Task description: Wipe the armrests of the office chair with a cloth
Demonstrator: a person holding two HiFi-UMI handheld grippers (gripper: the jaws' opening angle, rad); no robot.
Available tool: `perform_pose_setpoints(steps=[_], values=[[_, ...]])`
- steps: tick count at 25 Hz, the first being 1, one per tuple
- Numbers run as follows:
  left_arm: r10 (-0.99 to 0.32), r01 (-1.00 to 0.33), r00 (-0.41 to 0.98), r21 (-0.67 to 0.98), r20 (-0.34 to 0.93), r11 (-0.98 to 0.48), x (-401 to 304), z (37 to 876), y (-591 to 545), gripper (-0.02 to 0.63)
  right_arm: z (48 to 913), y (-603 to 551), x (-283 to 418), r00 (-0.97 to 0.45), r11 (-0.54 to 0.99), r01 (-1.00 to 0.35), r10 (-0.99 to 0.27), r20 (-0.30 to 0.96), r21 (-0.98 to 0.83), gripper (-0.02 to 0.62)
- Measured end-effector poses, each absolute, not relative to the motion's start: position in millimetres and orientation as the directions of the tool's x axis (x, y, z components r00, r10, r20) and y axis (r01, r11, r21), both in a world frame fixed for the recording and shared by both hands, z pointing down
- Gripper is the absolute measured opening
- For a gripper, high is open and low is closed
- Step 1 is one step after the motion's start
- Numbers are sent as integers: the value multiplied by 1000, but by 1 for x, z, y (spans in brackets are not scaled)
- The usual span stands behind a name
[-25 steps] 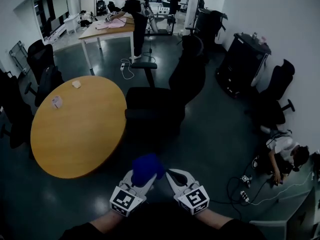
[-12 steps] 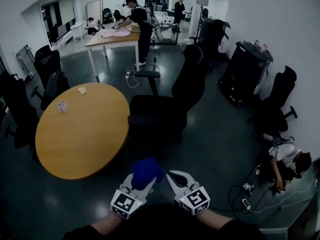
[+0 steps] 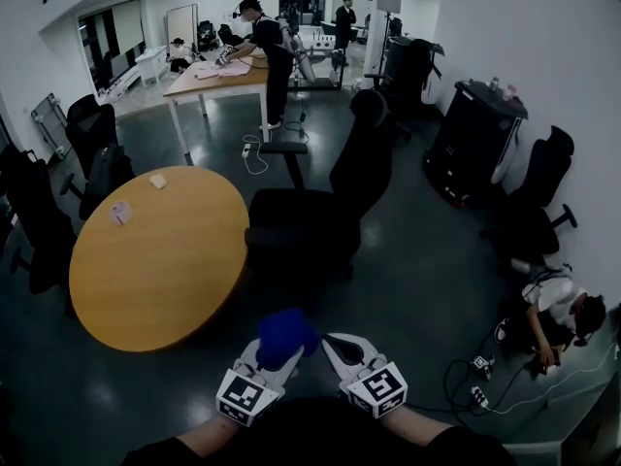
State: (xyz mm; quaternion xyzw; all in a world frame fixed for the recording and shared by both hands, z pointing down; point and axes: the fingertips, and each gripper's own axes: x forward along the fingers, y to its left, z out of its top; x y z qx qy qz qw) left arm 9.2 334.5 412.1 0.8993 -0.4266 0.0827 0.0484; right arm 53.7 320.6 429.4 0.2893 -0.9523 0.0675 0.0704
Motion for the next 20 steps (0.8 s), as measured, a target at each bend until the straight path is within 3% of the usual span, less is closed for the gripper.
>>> perform_pose_setpoints(steps=[20], values=[[-748,-765,634,17,197,-644,11,413,330,107,433,315,58,-809,808,-580,-557,188,-99,4]])
